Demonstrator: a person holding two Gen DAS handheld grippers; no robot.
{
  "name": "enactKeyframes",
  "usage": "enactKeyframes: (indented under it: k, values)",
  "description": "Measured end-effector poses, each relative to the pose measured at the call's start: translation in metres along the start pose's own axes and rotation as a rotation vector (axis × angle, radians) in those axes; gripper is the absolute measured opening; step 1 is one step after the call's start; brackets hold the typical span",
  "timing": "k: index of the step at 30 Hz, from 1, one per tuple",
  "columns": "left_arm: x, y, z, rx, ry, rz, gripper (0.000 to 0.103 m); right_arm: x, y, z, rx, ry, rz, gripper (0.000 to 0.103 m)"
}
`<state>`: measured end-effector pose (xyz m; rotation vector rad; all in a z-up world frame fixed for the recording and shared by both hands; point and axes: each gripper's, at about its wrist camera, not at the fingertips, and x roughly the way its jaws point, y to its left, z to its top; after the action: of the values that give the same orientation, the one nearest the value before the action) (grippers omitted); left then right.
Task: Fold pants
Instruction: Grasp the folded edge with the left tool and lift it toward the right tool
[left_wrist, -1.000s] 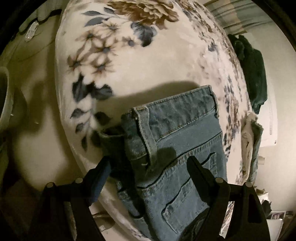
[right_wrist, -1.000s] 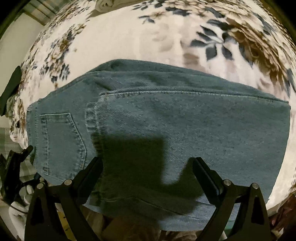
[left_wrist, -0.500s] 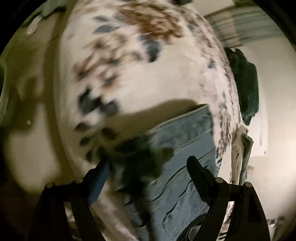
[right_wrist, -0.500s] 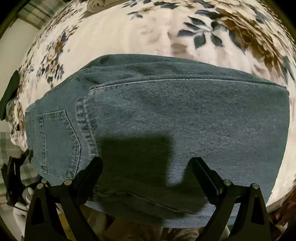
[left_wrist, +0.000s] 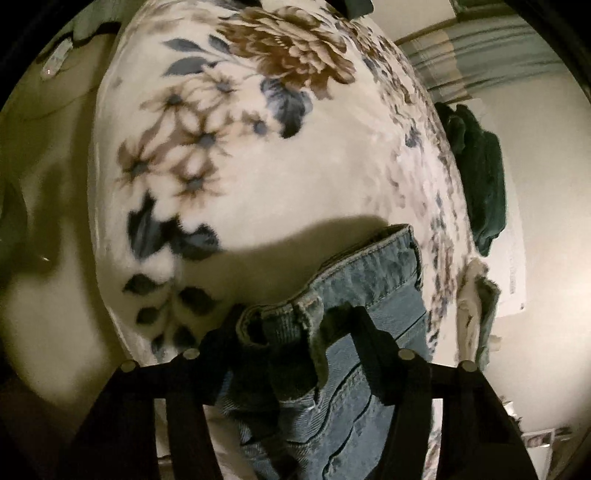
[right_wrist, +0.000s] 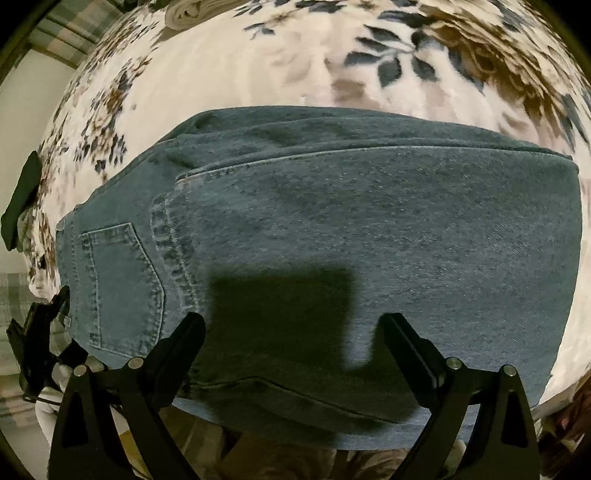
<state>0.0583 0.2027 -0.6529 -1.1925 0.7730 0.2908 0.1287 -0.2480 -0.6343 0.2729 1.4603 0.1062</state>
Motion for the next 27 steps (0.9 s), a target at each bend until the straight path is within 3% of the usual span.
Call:
enactKeyframes:
  k: [7,8,9,10,15,17,18,22,27]
  values:
    - [-0.006,0.021,-0.004,-0.063,0.01,-0.109,0.062,-0.002,-0.004,0.0,0.009,0.005,0.032,0.099]
    - [-0.005,0.021,-0.004,-0.072,0.007,-0.116,0.065,-0.001,-0.004,0.0,0.011,0.007,0.04,0.099]
    - [-0.004,0.018,-0.004,-0.073,0.0,-0.127,0.075,-0.001,-0.004,-0.001,0.009,0.009,0.045,0.099]
    - [-0.002,0.014,-0.003,-0.064,-0.002,-0.124,0.084,0.0,-0.003,-0.001,0.007,0.008,0.047,0.099]
    - [0.005,-0.012,-0.004,0.042,0.003,-0.025,0.085,0.001,-0.001,-0.005,0.002,0.013,0.056,0.099]
    - [0.002,-0.014,-0.005,0.06,-0.008,-0.019,0.056,0.001,-0.001,-0.007,0.014,0.013,0.067,0.099]
    - [0.0,-0.013,-0.006,0.068,-0.005,-0.021,0.036,0.001,-0.002,-0.007,0.018,0.011,0.069,0.099]
    - [-0.014,-0.028,-0.012,0.137,-0.045,-0.012,0.029,-0.004,-0.006,-0.008,0.029,-0.016,0.073,0.099]
    - [-0.042,-0.081,-0.026,0.285,-0.102,-0.031,0.027,-0.008,-0.022,-0.011,0.054,-0.036,0.094,0.099]
